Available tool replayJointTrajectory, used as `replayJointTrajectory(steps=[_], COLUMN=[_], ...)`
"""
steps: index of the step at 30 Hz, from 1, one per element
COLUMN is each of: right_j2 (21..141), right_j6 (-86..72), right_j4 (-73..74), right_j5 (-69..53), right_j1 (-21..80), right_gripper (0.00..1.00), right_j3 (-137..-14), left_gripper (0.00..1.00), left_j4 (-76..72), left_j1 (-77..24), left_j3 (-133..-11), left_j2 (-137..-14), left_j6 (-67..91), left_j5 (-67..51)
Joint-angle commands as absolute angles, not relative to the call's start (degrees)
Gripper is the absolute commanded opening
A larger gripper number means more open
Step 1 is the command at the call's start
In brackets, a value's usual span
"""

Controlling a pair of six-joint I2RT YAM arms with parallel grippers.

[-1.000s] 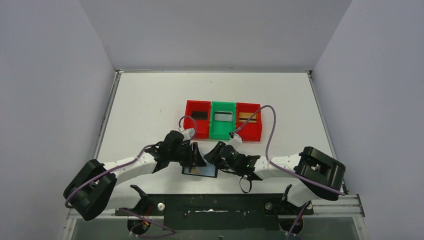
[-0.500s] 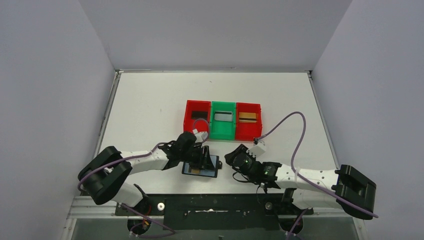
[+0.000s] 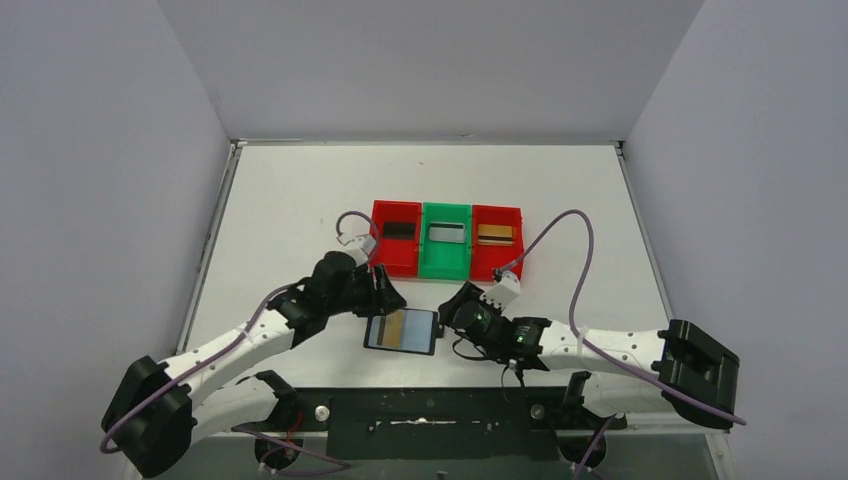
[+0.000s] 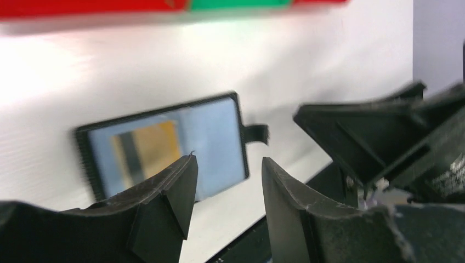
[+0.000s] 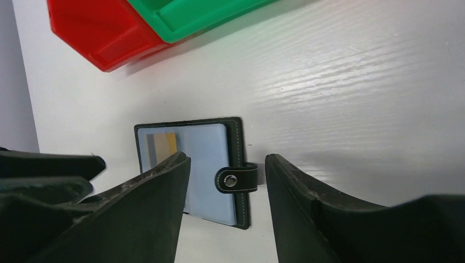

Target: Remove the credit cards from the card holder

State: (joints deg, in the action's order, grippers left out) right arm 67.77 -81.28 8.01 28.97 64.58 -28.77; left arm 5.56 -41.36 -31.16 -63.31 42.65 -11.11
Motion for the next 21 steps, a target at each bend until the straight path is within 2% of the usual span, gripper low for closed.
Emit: replayJointTrajectory(steps=[1, 4, 6, 8, 12, 21], right_j2=[70.10, 71.99, 73.12, 74.71, 78.57, 88.90], right_j6=[-76.12, -73.93, -72.75, -71.50, -69.57, -66.41], right_j4=[5.84, 4.29, 3.07, 1.52, -2.03, -10.97], right_j5=[31.09, 29.89, 28.94, 27.02, 22.76, 11.45], right_j1=[65.85, 66.47, 66.66, 66.45, 66.24, 65.97], right_gripper=[0.56, 0.63, 0.66, 0.67, 0.65, 0.51], right_j3=[-33.57, -35.02, -35.70, -36.34, -38.33, -42.91], left_gripper=[0.47, 0.55, 0.64, 0.67, 0.67, 0.58], left_j4=[14.75, 19.20, 20.81, 21.53, 21.09, 17.59], left_j1=[-34.37, -29.21, -26.85, -25.57, -25.41, -25.40], left_j3=[-31.64, -30.85, -30.09, -29.04, -26.90, -24.21], left_j2=[-54.79, -48.84, -45.38, -42.90, -41.85, -46.19], left_j6=[42.84, 43.79, 43.99, 44.32, 46.78, 49.08], left_j5=[-2.53, 1.16, 2.23, 2.51, -0.33, -9.37])
